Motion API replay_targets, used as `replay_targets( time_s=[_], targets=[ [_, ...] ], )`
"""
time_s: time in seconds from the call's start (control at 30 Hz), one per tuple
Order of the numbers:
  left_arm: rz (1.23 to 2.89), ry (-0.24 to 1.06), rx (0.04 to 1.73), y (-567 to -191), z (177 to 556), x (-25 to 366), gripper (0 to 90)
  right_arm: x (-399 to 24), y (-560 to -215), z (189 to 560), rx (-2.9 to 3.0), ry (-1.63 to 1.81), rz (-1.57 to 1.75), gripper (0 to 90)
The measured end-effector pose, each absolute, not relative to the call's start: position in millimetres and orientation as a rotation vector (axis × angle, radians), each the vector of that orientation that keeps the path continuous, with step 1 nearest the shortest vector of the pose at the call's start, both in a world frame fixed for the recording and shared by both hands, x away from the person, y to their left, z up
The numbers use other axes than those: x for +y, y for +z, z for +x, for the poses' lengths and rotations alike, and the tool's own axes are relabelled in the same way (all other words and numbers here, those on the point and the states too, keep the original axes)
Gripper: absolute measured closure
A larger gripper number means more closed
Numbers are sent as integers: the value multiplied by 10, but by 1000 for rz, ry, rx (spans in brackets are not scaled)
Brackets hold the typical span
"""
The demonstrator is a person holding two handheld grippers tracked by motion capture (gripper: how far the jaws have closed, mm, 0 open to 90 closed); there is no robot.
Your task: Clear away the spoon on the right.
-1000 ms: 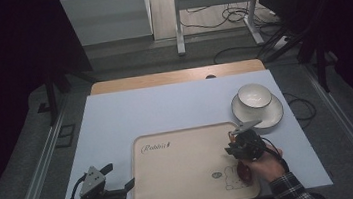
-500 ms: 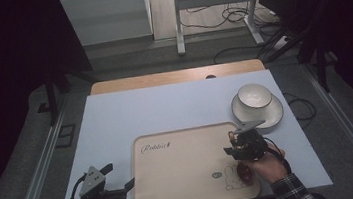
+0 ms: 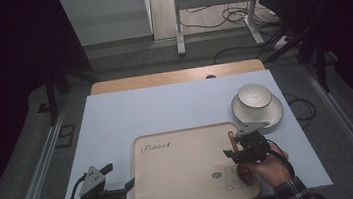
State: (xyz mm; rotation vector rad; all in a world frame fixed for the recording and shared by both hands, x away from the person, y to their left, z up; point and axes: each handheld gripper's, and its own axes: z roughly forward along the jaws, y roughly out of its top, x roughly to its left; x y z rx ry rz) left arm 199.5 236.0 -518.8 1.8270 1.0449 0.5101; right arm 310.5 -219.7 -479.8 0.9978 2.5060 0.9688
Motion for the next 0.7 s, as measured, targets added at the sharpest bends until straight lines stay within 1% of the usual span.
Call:
replay_targets(
  time_s=[0.37,0.5,0.53,0.6,0.7],
  targets=[
    [1830,512,1045,-5188,1997,2362,66,-2275,-4785,3048,2483,1005,1007,273],
    [1830,512,1045,-5188,1996,2362,66,-2306,-4783,3044,2470,1024,1014,199],
    [1830,512,1045,-5188,1996,2362,66,-2322,-4771,3041,2461,1030,1019,168],
    [1829,512,1045,-5188,1997,2362,66,-2329,-4764,3038,2455,1033,1018,158],
    [1829,511,1046,-5188,1997,2363,66,-2347,-4734,3017,2441,1045,1006,113]
  ],
)
